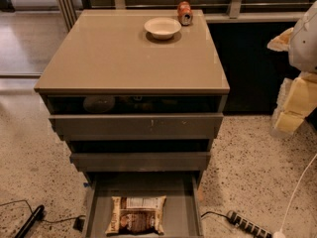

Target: Pick brown chip bag from bottom drawer and place on counter

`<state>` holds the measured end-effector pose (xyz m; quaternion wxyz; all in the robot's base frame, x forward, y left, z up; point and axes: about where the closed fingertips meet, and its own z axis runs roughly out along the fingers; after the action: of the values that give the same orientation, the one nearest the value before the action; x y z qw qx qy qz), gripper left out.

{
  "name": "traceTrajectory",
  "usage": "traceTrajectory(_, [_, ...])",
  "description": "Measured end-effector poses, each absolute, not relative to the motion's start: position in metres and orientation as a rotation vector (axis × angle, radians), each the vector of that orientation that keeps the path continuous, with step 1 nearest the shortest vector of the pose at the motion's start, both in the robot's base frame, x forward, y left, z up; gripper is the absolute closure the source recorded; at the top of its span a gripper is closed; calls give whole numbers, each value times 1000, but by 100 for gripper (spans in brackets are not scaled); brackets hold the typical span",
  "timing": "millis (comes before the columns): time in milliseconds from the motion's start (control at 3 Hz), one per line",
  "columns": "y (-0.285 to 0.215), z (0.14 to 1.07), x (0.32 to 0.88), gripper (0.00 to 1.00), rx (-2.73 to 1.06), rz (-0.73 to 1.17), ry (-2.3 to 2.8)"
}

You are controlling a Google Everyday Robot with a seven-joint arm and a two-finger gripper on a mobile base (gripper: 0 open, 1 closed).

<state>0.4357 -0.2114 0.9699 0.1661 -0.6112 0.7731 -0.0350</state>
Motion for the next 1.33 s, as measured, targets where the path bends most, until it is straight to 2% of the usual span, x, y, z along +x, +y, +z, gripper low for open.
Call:
traceTrajectory(333, [-201, 930, 419, 0, -1792, -25, 2185])
traceTrajectory(1000, [-197, 789, 344, 0, -2005, 209, 2278])
traceTrajectory(1333, [-198, 789, 347, 0, -1989, 210, 2271])
